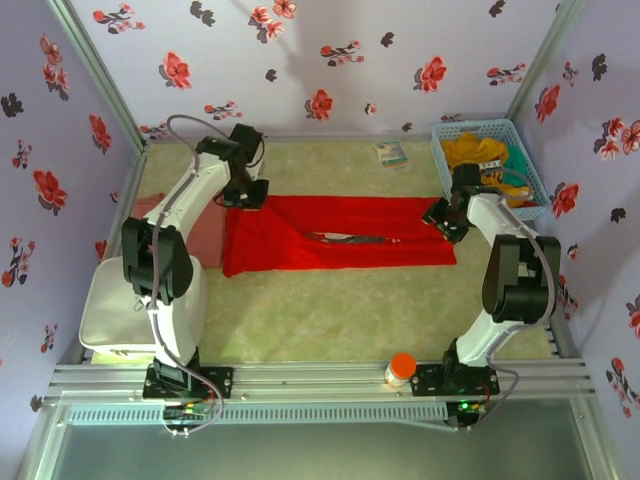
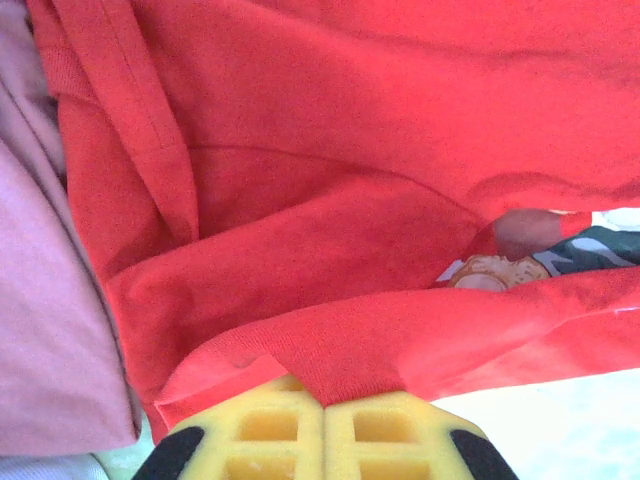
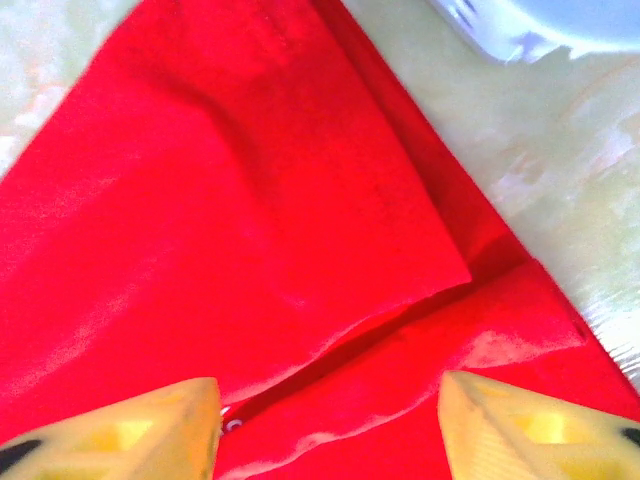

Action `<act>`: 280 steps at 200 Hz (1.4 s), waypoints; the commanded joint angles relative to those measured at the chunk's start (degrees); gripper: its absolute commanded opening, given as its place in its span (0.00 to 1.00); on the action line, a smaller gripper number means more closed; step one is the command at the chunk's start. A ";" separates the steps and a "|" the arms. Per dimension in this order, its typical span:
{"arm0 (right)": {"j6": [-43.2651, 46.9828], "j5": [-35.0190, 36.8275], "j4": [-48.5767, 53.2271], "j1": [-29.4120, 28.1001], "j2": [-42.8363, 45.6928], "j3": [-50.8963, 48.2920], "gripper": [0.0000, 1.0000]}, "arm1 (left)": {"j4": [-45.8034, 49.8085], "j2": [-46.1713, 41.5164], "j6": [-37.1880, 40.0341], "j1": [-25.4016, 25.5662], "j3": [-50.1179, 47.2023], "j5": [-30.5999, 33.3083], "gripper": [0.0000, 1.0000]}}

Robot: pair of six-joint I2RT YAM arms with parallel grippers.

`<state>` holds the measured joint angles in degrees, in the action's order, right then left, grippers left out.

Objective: Fold and stack the t-shirts

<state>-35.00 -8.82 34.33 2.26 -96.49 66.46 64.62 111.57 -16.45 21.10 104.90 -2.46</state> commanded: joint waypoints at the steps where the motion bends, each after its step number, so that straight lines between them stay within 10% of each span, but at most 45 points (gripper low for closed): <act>1: -0.38 -1.80 -0.68 0.20 2.74 -1.86 0.62 | 1.86 2.56 2.44 -0.34 3.74 1.46 0.00; 52: 0.79 -1.64 0.64 0.25 4.89 -3.04 0.62 | 4.15 9.30 5.38 -0.35 12.17 3.36 0.00; 111: 1.93 -3.02 0.92 0.20 7.17 -5.45 0.63 | 5.51 14.61 4.15 -1.06 16.85 5.62 0.53; 211: 0.22 -3.56 0.04 -1.01 14.27 -10.61 0.71 | -28.54 -8.39 -19.26 -0.45 -26.79 -14.13 0.53; 280: 0.13 -3.66 -0.05 -1.38 13.34 -10.71 0.71 | -36.93 -7.49 -23.76 0.12 -33.14 -13.96 0.41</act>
<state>-34.52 -12.10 34.26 1.17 -83.24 56.07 32.38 103.63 -37.78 20.78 72.14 -15.66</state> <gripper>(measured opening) 0.710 0.418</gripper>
